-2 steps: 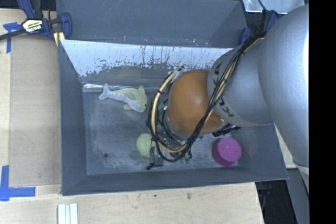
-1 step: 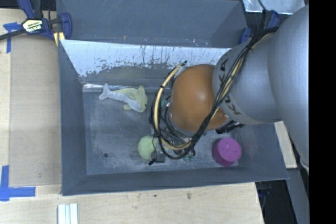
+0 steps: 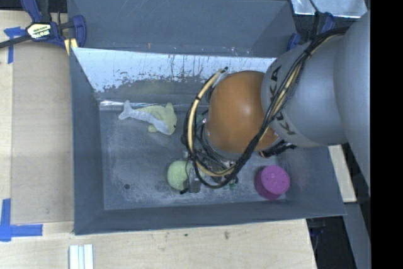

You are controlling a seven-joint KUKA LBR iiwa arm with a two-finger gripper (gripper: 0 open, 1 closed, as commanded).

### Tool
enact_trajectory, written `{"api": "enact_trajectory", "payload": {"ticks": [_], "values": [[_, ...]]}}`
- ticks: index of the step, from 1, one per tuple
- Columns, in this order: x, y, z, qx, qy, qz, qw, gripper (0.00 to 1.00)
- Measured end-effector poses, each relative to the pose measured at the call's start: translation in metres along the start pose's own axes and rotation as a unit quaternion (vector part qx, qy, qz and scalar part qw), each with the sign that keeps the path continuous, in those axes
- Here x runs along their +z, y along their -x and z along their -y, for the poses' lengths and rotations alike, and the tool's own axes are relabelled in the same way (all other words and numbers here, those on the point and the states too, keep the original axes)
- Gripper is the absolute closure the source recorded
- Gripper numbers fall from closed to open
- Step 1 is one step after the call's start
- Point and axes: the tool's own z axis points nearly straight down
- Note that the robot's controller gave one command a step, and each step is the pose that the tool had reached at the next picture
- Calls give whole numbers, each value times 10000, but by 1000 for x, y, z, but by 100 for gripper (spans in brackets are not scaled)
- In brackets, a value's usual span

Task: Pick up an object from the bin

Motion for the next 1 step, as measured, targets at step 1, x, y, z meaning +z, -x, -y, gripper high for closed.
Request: {"api": "enact_trajectory", "payload": {"ticks": [1], "values": [[-11,1,0,-1,2,16,10000,100]]}}
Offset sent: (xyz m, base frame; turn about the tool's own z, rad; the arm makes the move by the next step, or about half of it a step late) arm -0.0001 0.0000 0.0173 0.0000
